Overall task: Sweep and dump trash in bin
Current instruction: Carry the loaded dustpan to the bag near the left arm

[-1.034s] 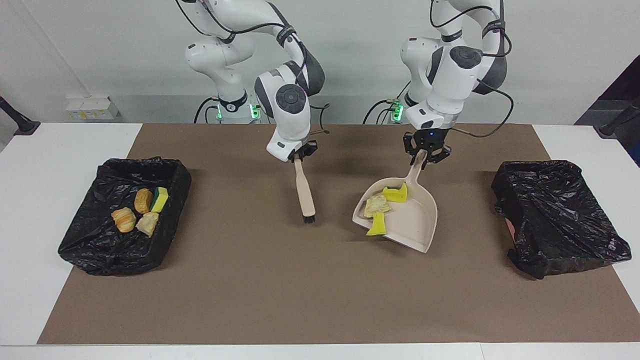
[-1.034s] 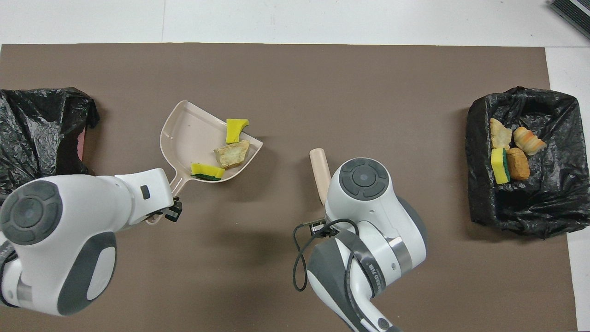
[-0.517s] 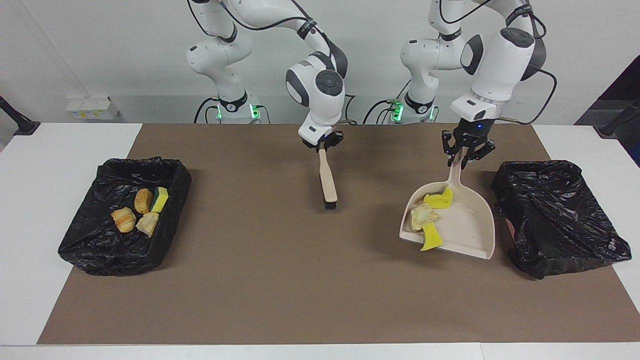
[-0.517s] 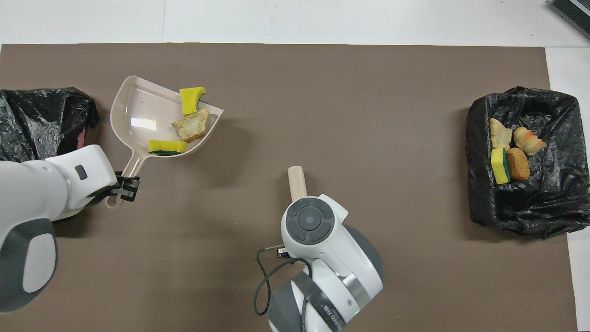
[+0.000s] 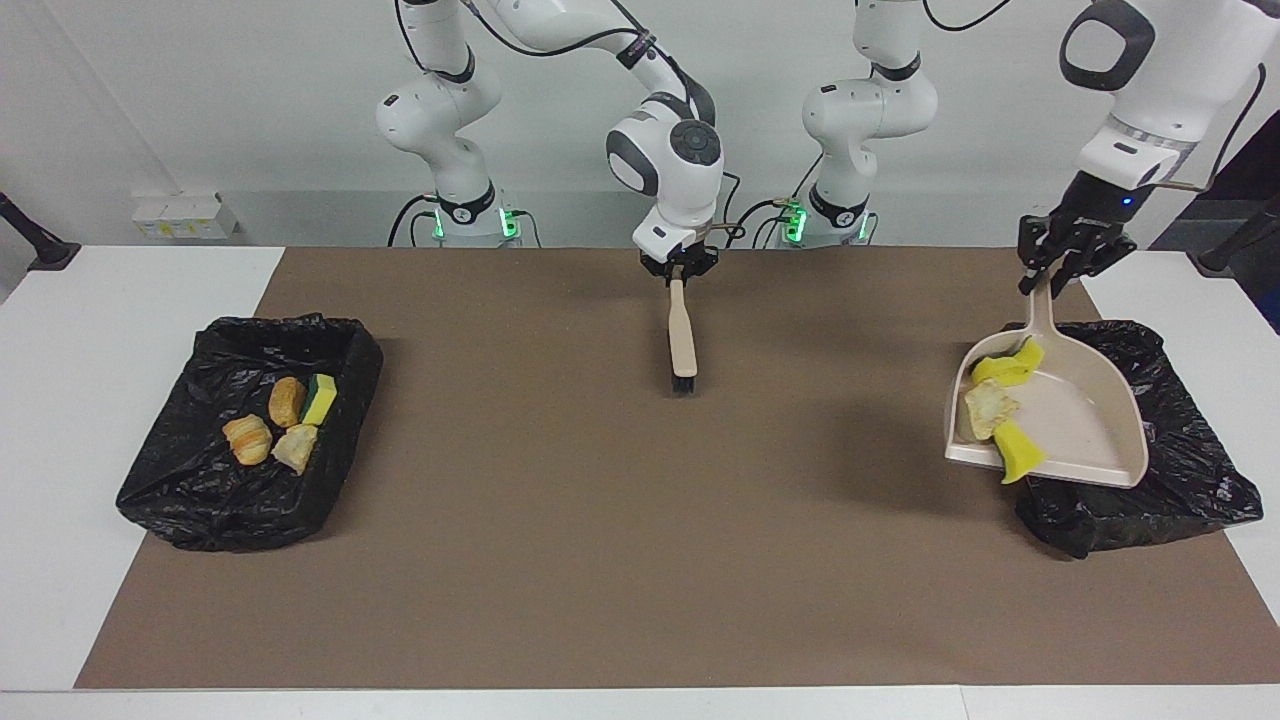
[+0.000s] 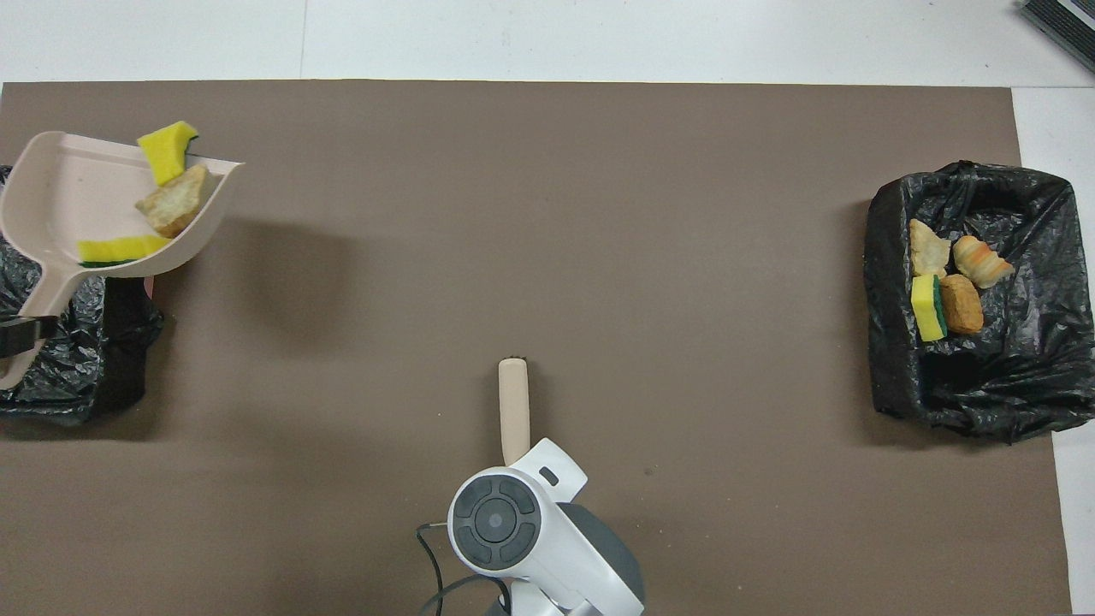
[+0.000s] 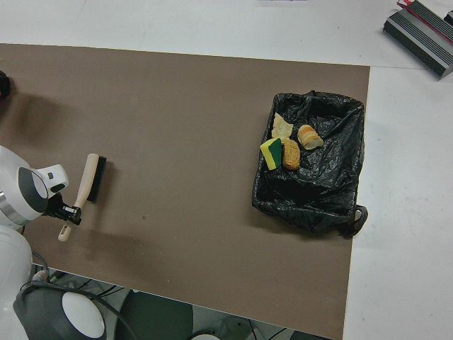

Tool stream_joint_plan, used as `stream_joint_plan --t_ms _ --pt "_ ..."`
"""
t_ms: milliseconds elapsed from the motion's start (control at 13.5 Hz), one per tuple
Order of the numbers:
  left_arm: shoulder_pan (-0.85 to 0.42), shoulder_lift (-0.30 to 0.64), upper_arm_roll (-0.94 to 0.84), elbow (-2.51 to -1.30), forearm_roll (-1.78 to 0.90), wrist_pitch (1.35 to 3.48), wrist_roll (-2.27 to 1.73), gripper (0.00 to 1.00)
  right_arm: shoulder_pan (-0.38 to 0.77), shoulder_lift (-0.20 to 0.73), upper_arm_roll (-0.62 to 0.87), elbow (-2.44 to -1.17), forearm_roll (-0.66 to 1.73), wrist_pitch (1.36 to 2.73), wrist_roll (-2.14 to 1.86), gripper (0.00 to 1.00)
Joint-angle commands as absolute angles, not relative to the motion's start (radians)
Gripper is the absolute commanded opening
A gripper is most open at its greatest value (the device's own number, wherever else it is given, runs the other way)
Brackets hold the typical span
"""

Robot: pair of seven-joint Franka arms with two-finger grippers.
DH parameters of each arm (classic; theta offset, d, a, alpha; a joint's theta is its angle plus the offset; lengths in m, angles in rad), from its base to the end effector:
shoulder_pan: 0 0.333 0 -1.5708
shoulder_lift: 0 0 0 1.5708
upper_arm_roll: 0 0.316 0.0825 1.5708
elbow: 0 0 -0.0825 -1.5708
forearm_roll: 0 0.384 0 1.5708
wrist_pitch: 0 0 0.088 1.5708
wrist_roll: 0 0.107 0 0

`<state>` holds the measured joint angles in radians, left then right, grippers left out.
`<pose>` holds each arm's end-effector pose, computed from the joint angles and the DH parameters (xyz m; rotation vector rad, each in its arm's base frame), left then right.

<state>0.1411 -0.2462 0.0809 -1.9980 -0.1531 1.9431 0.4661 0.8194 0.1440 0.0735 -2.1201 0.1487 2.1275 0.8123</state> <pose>0.4918 0.1042 0.5838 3.0117 -0.3059 0.3574 0.3389 0.4307 0.3346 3.1114 -0.0105 -0.2942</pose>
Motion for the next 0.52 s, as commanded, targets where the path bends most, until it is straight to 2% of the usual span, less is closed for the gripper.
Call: stream_joint_plan --t_ms 0,148,295,443 --pt "0.295 -0.177 0.072 -1.896 -0.195 1.928 0.651 0.00 0.804 0.146 0.074 -2.105 0.166 2.109 0.819 1.00" --pt "0.365 -0.126 0.074 -1.835 -0.201 1.916 0.768 0.00 0.784 0.153 0.069 -2.053 0.149 2.051 0.818 1.00" --pt "0.405 -0.111 0.075 -1.830 -0.183 1.916 0.868 0.00 0.746 0.146 0.069 -2.017 0.149 2.023 0.811 1.00" --pt "0.422 -0.104 0.075 -1.829 -0.085 1.914 0.945 0.00 0.703 0.135 0.066 -1.947 0.138 1.940 0.755 1.00"
